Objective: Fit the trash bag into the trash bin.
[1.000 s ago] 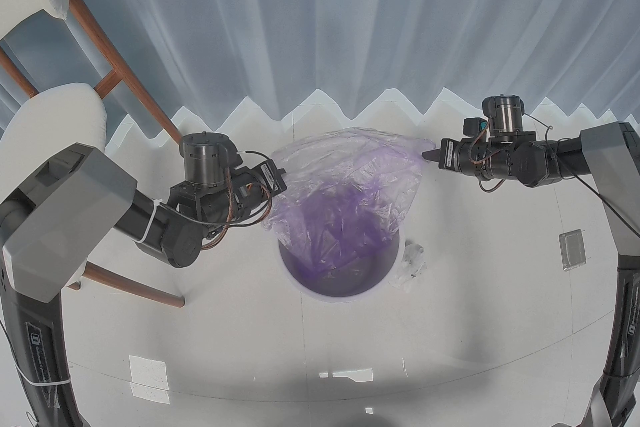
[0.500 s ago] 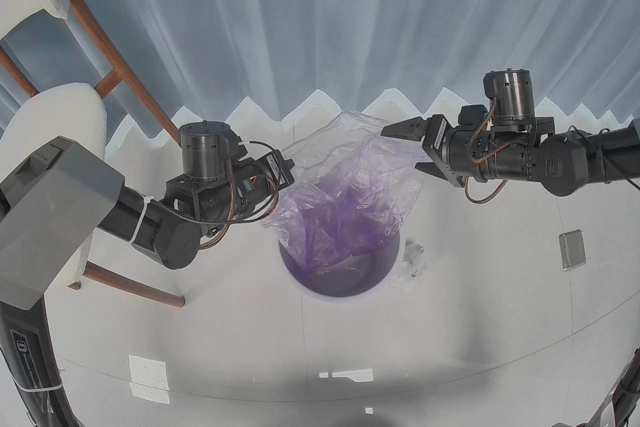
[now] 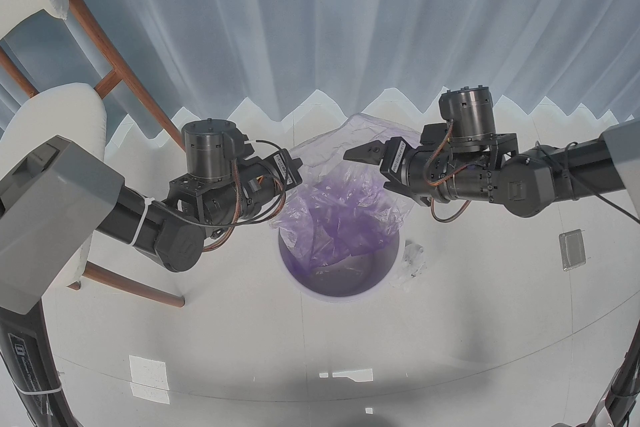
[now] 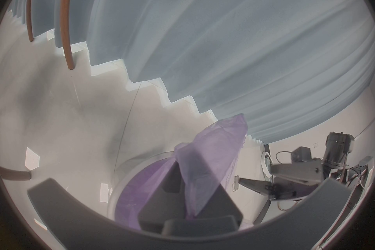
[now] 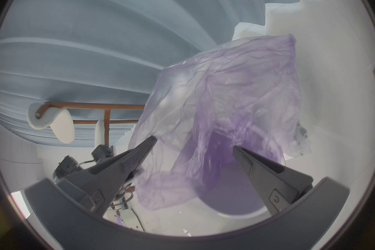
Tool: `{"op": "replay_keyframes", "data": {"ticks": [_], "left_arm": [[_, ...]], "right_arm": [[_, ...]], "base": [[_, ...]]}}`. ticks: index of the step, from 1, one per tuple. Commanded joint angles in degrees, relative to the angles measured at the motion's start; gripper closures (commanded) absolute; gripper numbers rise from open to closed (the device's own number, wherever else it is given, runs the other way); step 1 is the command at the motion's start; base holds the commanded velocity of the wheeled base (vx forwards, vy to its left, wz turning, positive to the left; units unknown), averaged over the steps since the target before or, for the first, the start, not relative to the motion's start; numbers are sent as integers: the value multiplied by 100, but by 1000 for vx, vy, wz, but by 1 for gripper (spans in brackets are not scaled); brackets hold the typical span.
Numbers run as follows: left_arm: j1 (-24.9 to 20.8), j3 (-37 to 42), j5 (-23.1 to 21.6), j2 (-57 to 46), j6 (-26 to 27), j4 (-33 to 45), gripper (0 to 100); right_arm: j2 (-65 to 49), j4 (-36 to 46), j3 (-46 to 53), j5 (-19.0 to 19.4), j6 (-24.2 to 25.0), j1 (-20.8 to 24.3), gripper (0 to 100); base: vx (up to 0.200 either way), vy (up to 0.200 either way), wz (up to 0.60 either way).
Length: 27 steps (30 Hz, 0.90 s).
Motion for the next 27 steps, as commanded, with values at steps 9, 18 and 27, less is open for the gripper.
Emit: {"op": "replay_keyframes", "data": {"ticks": [9, 18, 27], "left_arm": [[103, -5, -10, -13, -3, -7, 100], [393, 250, -19, -4, 340, -7, 100], [552, 1621, -89, 101, 1658, -675, 100]], "right_arm": [[1257, 359, -1365, -185, -30, 22, 100], [273, 1264, -328, -343, 40, 101, 100], [-562, 947, 2010, -352, 146, 391, 100]], "base": [[0, 0, 0], [0, 0, 0], [0, 0, 0]]}}
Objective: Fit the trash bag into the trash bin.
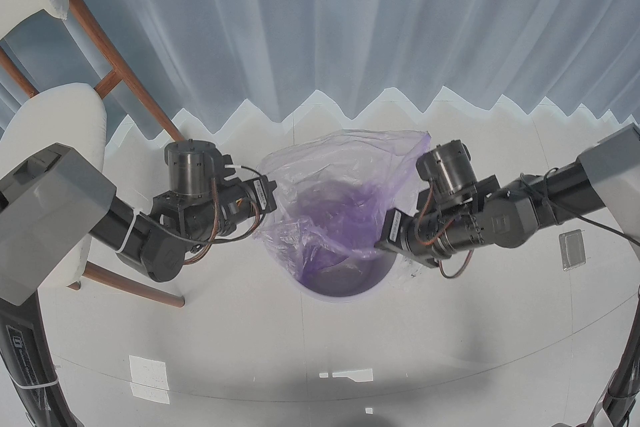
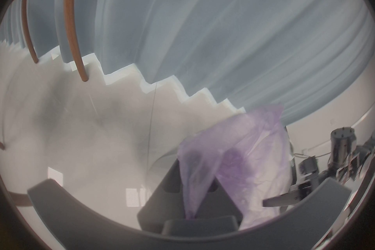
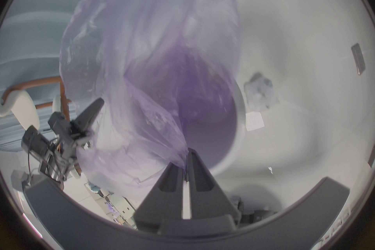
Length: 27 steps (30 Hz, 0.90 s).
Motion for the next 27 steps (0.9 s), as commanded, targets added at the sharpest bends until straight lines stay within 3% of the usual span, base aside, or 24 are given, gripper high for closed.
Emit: {"op": "replay_keyframes", "data": {"ticks": [1, 6, 14, 19, 22, 27], "left_arm": [[130, 1034, -45, 143, 606, -662, 100], [130, 1509, -27, 310, 667, -1242, 100], [130, 1860, -27, 732, 949, -2121, 100], [130, 1922, 8, 925, 975, -2411, 100], [139, 1939, 52, 1031, 984, -2657, 100], [130, 2019, 289, 1031, 1001, -2798, 100]], "right_arm": [[-779, -246, 1381, -14, 154, 278, 100], [-796, -308, 1671, -32, 400, 664, 100], [-682, -308, 1776, -76, 427, 717, 100], [-612, -396, 1987, -322, 409, 708, 100], [-427, -861, 2145, -814, 409, 664, 100], [-374, -1134, 2356, -893, 383, 682, 100]], "base": [[0, 0, 0], [0, 0, 0], [0, 0, 0], [0, 0, 0], [0, 0, 0], [0, 0, 0]]}}
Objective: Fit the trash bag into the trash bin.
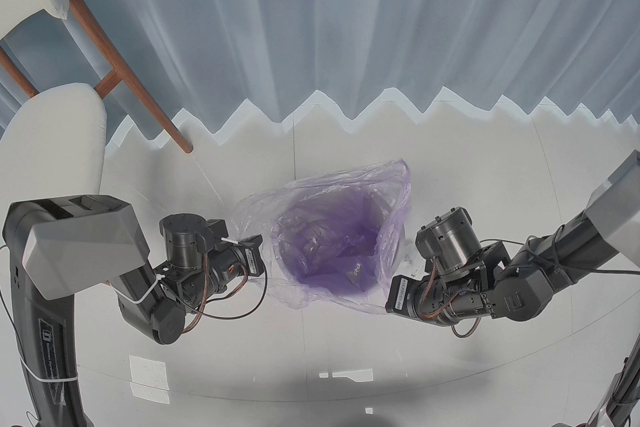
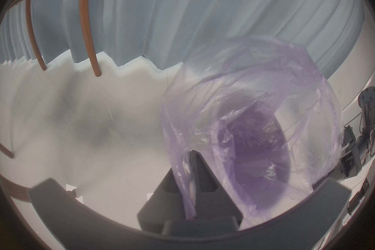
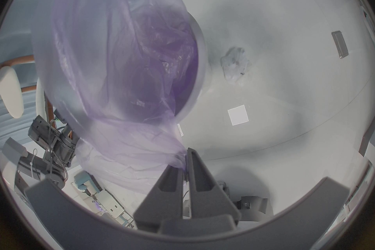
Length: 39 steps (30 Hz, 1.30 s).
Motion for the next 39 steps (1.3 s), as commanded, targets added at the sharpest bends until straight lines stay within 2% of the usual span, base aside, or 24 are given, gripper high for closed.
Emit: {"op": "replay_keyframes", "data": {"ticks": [1, 4, 5, 6, 7, 12, 16, 19, 24, 26, 27, 30, 34, 35, 39], "left_arm": [[-2, 71, 93, 101, 12, -61, 100], [7, 158, 225, 75, 64, -149, 100], [7, 246, 251, 57, 73, -175, 100], [-2, 343, 242, 40, 73, -184, 100], [-11, 405, 234, 31, 73, -193, 0], [-81, 659, 207, -171, 56, -905, 0], [-107, 651, 172, -426, 64, -1248, 0], [-142, 589, 14, -883, 56, -1001, 0], [-98, 44, -276, -1445, 64, 343, 0], [-90, -606, -382, -1454, 143, 985, 0], [-90, -641, -382, -1454, 152, 1011, 0], [-81, -1450, -628, -1296, 530, 1749, 0], [-98, -1802, -918, -901, 952, 1934, 0], [-125, -1845, -944, -848, 978, 1943, 0], [-142, -1863, -953, -804, 1005, 1987, 0]], "right_arm": [[161, -72, 171, -27, -24, 4, 100], [144, -72, 241, -35, -32, 4, 100], [118, -81, 276, -35, -32, 4, 0], [91, -81, 294, -35, -6, 13, 0], [47, -90, 303, -53, 20, 31, 0], [-621, -81, 672, -123, -85, 57, 0], [-1245, -72, 839, 79, -217, 39, 0], [-1570, -90, 856, 202, -481, -31, 0], [-1570, -459, 795, 202, -1026, -242, 0], [-1306, -845, 777, 202, -1280, -374, 0], [-1289, -872, 769, 202, -1298, -383, 0], [-999, -1461, 742, 211, -1650, -497, 0], [-630, -1891, 751, 211, -1887, -550, 0], [-533, -2050, 751, 211, -1931, -602, 100], [-287, -2392, 795, 184, -1975, -760, 100]], "base": [[0, 0, 0], [0, 0, 0], [0, 0, 0], [0, 0, 0], [0, 0, 0], [0, 0, 0], [0, 0, 0], [0, 0, 0], [0, 0, 0], [0, 0, 0], [0, 0, 0], [0, 0, 0], [0, 0, 0], [0, 0, 0], [0, 0, 0]]}}
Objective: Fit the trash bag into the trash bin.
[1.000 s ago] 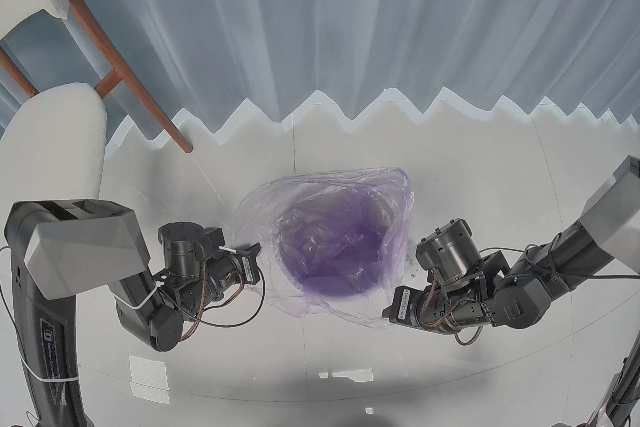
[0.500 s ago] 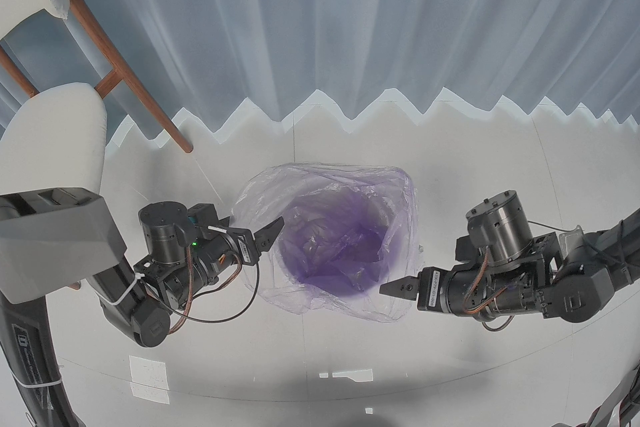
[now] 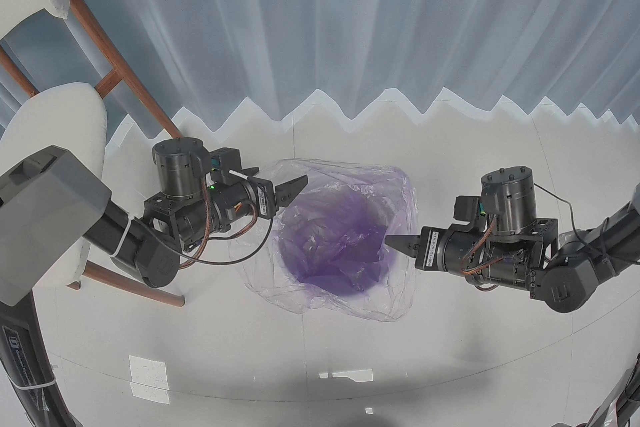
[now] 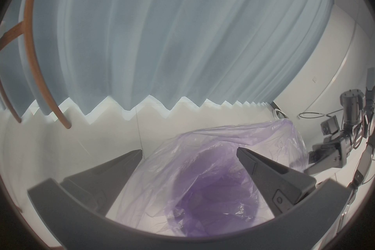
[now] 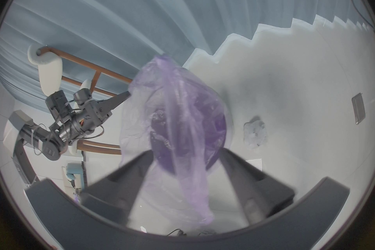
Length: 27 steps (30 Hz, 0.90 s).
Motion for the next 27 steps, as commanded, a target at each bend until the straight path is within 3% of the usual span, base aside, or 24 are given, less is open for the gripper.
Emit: {"op": "replay_keyframes", "data": {"ticks": [1, 6, 14, 19, 27], "left_arm": [[-33, -242, -79, 243, 139, 90, 0], [-103, -242, -96, -187, 394, 142, 0], [-59, 409, -96, -864, 359, 459, 0], [-103, 426, -87, -627, 367, 380, 0], [-200, 321, -26, -240, 385, 186, 0]], "right_arm": [[623, -231, 55, -27, -138, -302, 100], [271, -231, 11, -36, -279, -829, 100], [-283, -187, 266, 17, -182, -855, 100], [183, -346, 258, 8, -200, -688, 100], [1185, -1022, -24, -18, -393, -970, 100]], "base": [[0, 0, 0], [0, 0, 0], [0, 0, 0], [0, 0, 0], [0, 0, 0]]}}
